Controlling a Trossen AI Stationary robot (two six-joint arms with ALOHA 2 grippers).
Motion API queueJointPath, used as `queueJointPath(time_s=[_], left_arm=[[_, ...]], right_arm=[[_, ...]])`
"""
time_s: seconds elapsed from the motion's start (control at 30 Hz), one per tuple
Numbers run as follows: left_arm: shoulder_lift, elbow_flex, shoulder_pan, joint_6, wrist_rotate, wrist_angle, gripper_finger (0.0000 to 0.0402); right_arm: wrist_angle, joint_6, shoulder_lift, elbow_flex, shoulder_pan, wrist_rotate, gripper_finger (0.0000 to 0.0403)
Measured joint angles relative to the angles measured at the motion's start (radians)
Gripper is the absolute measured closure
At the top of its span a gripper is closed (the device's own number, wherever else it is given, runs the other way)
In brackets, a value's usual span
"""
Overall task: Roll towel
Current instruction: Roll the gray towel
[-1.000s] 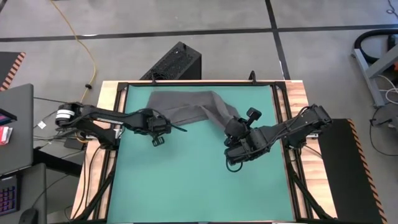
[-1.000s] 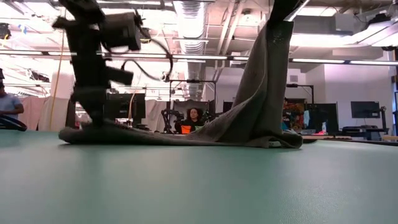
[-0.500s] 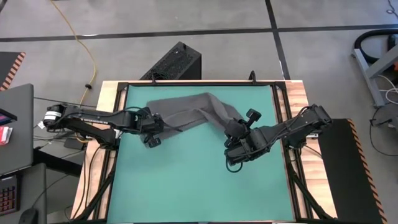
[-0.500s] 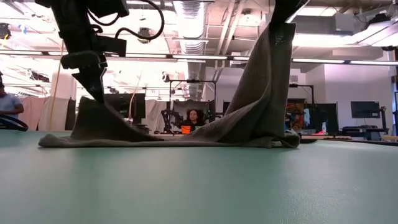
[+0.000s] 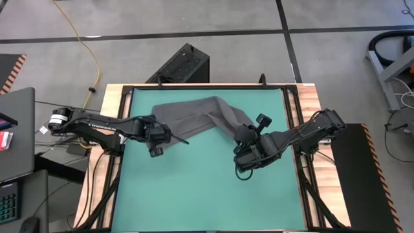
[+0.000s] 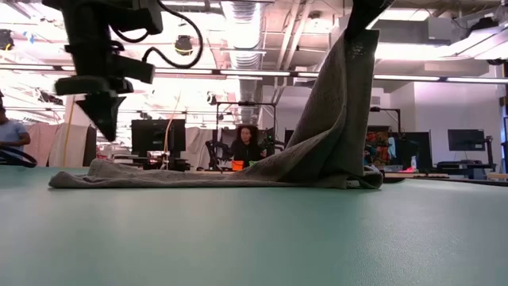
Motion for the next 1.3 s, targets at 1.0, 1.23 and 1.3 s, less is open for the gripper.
queueJointPath(time_s=[1.0, 1.23, 1.3], left_arm=[[0.006, -0.253, -0.021, -0.054, -0.028, 0.28, 0.0248], [0.062, -0.277, -0.02, -0.06, -0.052, 0.31, 0.0258], [0.105, -0.265, -0.019, -0.074, -0.067, 0.31, 0.0281]], right_arm=[[-0.002, -0.008, 0.0, 0.0, 0.0, -0.008, 0.0392], [-0.002, -0.008, 0.0, 0.0, 0.0, -0.009, 0.0392], [0.0, -0.008, 0.0, 0.0, 0.0, -0.009, 0.0392]])
